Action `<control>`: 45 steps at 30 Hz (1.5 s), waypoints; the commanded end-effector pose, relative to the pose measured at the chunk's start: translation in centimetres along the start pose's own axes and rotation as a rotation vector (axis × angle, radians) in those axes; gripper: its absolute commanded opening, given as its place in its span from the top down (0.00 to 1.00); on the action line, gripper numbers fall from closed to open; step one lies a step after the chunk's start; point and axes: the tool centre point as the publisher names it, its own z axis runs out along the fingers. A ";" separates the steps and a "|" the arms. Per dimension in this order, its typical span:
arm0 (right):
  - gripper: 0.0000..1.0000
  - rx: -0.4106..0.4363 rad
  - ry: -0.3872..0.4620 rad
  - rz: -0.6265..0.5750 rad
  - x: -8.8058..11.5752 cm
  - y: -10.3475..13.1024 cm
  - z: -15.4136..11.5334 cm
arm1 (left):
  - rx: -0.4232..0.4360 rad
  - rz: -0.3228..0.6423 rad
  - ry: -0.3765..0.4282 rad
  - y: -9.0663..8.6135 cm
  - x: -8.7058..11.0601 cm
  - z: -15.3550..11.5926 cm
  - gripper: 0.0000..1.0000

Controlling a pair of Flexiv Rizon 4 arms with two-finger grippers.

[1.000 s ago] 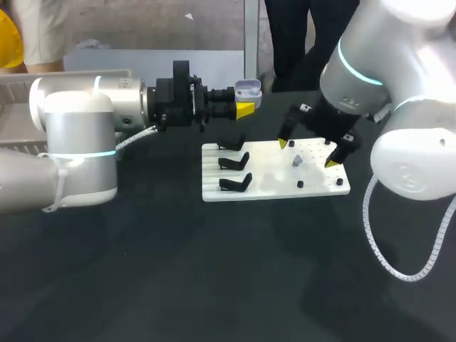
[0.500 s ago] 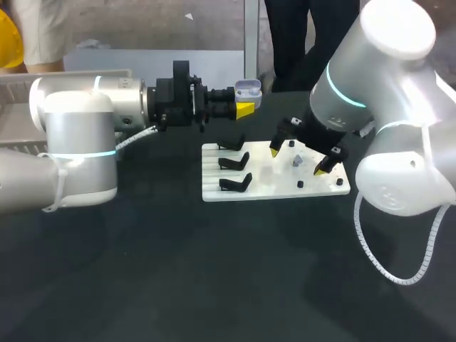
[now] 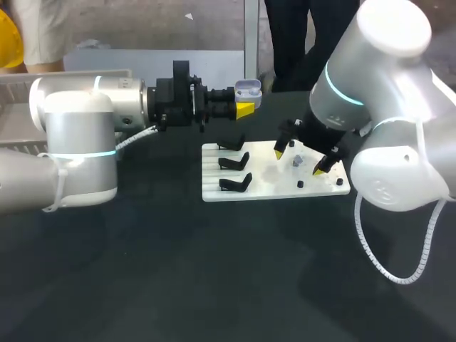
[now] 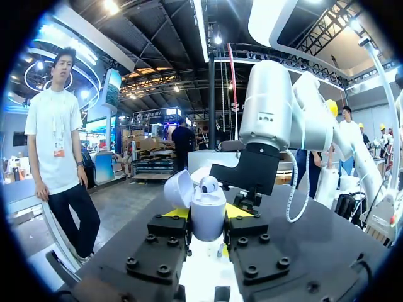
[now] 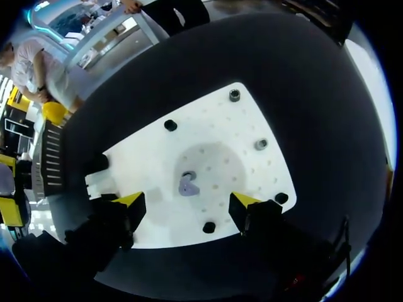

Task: Pick up each earbud case from the left stands, insert the matching earbuds, close the lid, and place the case in the box.

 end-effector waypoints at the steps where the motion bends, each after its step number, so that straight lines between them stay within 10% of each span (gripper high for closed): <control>1: 0.30 0.008 0.015 0.001 -0.4 0.3 0.2 | -0.008 0.004 -0.004 -0.2 0.1 0.0 1.00; 5: 0.50 0.009 0.017 0.003 -0.4 0.4 0.4 | -0.008 0.004 -0.004 -0.2 0.1 0.0 1.00; 36: 0.65 0.019 0.022 0.020 -1.2 0.2 1.4 | -0.008 0.004 -0.004 -0.2 0.1 0.0 1.00; 45: 0.84 0.023 0.021 0.025 -1.2 0.0 1.4 | -0.008 0.004 -0.004 -0.2 0.1 0.0 1.00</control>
